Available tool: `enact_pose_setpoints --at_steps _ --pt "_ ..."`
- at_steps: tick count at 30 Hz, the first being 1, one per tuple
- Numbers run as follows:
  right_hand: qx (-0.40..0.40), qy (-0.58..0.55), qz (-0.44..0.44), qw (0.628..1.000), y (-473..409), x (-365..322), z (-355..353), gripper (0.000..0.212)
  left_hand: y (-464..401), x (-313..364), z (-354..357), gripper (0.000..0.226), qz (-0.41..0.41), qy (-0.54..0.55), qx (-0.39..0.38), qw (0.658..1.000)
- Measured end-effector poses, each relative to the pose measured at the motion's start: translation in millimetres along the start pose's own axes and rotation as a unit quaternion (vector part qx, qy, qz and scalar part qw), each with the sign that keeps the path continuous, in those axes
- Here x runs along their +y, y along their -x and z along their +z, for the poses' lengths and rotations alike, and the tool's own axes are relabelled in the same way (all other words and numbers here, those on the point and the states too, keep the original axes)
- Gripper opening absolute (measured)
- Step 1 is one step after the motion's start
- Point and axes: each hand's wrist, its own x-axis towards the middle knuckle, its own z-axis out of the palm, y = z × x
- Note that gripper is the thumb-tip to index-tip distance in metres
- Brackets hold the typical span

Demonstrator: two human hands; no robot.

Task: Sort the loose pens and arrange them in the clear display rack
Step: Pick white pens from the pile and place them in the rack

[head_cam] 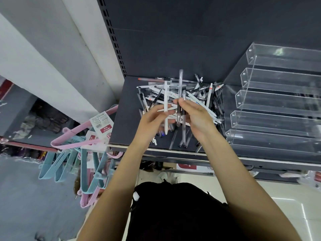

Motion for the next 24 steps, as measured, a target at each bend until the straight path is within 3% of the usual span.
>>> enact_pose_setpoints --at_steps 6,12,19,24 --pt "0.033 0.089 -0.086 0.992 7 -2 -8 0.031 0 0 15 0.021 0.037 -0.057 -0.037 0.997" --pt "0.02 0.127 -0.097 0.987 5 -11 -19 0.028 2 -1 10 0.016 0.02 -0.072 -0.067 0.995" --pt "-0.11 0.225 -0.064 0.966 -3 -22 -17 0.018 13 -2 5 0.015 -0.053 -0.019 -0.145 0.988" --pt "-0.211 0.354 -0.044 0.91 -17 -30 -7 0.028 18 -9 13 0.015 -0.079 0.047 -0.112 0.989"
